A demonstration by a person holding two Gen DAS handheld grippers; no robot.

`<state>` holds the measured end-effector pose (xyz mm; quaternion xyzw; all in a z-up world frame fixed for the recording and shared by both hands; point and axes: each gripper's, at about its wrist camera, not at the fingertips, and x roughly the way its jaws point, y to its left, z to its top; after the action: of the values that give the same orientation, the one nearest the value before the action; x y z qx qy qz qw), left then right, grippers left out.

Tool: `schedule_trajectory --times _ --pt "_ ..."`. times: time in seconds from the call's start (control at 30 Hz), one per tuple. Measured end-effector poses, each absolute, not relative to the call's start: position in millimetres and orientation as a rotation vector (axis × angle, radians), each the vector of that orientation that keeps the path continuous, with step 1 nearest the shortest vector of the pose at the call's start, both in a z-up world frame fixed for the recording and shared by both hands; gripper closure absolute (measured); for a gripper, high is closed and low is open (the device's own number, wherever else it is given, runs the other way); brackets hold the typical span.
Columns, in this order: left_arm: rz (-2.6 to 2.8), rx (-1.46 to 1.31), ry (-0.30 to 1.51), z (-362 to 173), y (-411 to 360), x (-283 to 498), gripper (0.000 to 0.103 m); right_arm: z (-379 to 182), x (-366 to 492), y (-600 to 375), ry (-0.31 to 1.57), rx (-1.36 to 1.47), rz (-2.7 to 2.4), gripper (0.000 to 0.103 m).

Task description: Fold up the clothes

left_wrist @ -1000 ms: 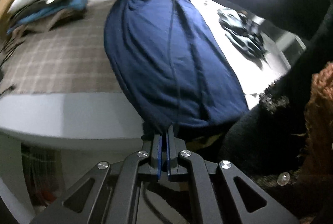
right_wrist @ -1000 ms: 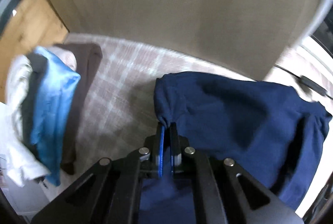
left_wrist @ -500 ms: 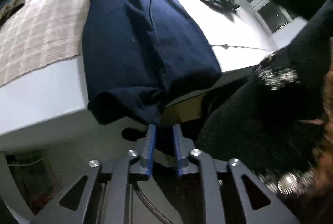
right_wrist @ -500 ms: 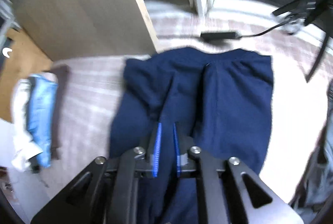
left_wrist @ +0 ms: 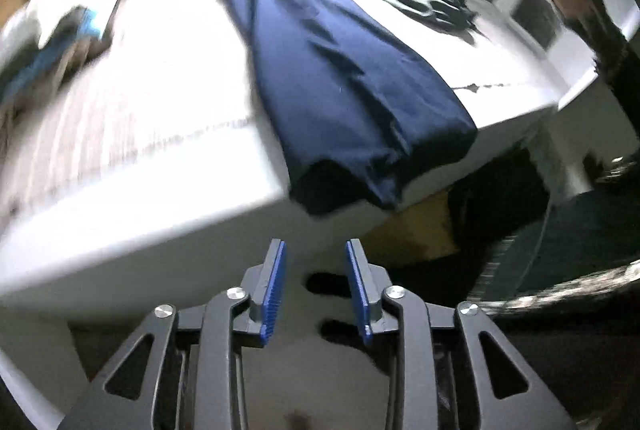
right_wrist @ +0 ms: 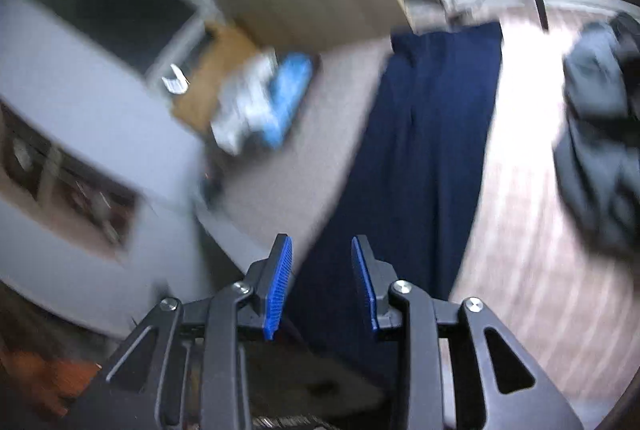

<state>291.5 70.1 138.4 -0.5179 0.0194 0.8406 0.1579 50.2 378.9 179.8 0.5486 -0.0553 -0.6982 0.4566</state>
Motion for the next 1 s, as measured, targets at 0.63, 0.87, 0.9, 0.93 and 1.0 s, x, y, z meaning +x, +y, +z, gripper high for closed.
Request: schedule_trajectory --times 0.63,0.87,0.9,0.93,1.0 --pt "2.237 -1.414 0.343 101.7 112.5 258.4 0.1 53.6 135.3 360.8 -0.138 1.642 -1.595 0.072" --pt "2.308 -1.325 0.292 145.8 130.9 289.1 0.101 42.1 137.7 299.2 -0.072 1.575 -1.513 0.071" --pt "2.322 -1.307 0.281 151.0 132.3 290.7 0.101 39.7 137.6 289.9 -0.071 1.573 -1.496 0.065" --pt "2.328 -1.298 0.256 153.9 132.9 291.3 0.101 38.0 138.0 282.8 -0.064 1.57 -1.487 0.063" --pt "2.344 -1.306 0.238 152.1 133.3 289.3 0.101 34.2 141.9 272.0 -0.019 1.555 -1.496 0.063"
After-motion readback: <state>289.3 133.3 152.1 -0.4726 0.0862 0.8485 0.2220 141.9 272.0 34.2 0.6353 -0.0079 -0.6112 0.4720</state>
